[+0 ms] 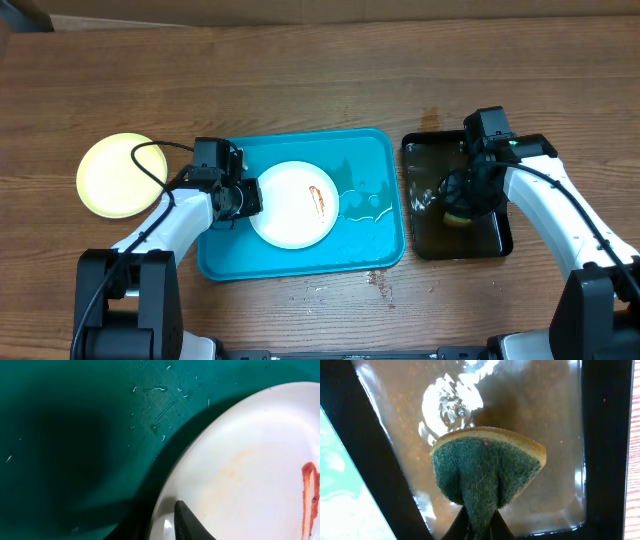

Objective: Clean dirty plates on tray and stack at the side
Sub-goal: 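Dip and swirl the sponge in the soapy water with the right gripper, then lift the sponge from the water and move it over the white plate, then scrub the white plate held by the left gripper with the sponge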

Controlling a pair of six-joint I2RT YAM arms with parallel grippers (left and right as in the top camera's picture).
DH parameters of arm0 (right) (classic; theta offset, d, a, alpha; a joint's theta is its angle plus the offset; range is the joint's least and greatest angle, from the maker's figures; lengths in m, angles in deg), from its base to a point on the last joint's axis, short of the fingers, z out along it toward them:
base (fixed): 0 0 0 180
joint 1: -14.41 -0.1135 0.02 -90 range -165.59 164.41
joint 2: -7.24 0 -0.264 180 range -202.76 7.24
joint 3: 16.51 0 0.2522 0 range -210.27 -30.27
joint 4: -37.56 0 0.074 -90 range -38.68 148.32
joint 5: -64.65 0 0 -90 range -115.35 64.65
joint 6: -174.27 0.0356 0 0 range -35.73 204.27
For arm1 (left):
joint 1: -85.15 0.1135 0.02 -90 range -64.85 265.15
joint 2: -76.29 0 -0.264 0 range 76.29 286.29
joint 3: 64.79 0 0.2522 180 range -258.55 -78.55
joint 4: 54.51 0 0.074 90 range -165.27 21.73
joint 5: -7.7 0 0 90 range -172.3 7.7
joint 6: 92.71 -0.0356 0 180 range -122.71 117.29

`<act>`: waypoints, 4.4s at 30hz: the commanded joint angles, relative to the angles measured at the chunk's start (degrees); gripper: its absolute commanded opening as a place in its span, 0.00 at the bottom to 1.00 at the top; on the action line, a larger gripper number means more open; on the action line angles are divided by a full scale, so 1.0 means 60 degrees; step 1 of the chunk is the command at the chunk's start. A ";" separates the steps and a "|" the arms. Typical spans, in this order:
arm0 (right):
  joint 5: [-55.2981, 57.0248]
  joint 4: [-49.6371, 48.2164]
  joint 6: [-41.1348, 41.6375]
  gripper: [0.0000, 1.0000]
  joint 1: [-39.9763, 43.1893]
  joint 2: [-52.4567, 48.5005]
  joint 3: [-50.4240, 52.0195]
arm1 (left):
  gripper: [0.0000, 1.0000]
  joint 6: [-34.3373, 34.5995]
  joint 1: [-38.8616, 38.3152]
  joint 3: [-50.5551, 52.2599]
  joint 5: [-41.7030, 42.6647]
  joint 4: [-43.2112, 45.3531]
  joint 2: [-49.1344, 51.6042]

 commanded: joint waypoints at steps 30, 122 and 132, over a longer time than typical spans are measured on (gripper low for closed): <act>0.0189 0.0714 0.1279 0.04 -0.0007 0.0113 -0.0259 | 0.04 -0.0117 -0.0055 0.0102 -0.0073 -0.0004 0.0146; 0.2197 -0.3752 -0.0160 0.04 -0.5887 -0.4564 -0.2994 | 0.04 -0.0117 -0.0055 0.0102 0.0102 0.0000 0.0146; -0.0470 -0.4127 0.0310 0.04 -0.5920 -0.5490 -0.2994 | 0.04 -0.0113 -0.0055 0.0102 0.0106 0.0004 0.0146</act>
